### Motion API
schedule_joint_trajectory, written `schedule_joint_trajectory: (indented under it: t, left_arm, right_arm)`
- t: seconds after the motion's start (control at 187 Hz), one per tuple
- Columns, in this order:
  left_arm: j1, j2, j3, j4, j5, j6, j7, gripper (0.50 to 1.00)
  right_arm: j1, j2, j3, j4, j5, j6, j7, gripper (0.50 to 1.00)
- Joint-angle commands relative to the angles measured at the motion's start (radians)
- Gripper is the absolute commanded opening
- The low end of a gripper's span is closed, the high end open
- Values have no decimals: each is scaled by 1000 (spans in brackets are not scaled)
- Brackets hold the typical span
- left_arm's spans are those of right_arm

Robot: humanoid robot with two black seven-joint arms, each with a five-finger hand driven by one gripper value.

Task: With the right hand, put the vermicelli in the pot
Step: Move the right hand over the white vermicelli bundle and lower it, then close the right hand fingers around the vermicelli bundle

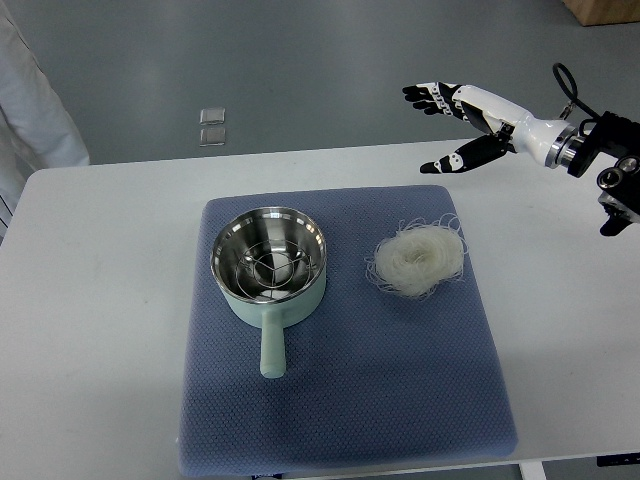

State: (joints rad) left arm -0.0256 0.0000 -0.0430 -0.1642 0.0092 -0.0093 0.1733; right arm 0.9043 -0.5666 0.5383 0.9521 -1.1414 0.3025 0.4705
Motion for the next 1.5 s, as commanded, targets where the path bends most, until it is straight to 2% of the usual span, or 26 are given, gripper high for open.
schedule_joint_trajectory:
  t: [0.0, 0.273, 0.482, 0.739, 1.093, 1.414, 1.494]
  left_arm:
    - [0, 0, 0, 0, 0, 0, 0, 1000]
    - [0, 0, 2, 0, 0, 0, 0, 1000]
    - [0, 0, 2, 0, 0, 0, 0, 1000]
    - [1, 0, 2, 0, 0, 0, 0, 1000]
    - [0, 0, 2, 0, 0, 0, 0, 1000]
    - [0, 0, 2, 0, 0, 0, 0, 1000]
    - [0, 0, 2, 0, 0, 0, 0, 1000]
  right_arm:
    - [60, -61, -77, 68, -124, 50, 0, 928]
    - [162, -95, -195, 165, -449, 121, 0, 928]
    - [200, -42, -294, 166, -598, 110, -4, 928]
    - [192, 4, -360, 139, -643, 101, -13, 928]
    - [166, 83, -367, 8, -644, 41, -13, 926]
    - [146, 100, -385, 5, -644, 40, -13, 921]
    - [146, 100, -385, 7, -643, 40, -13, 899]
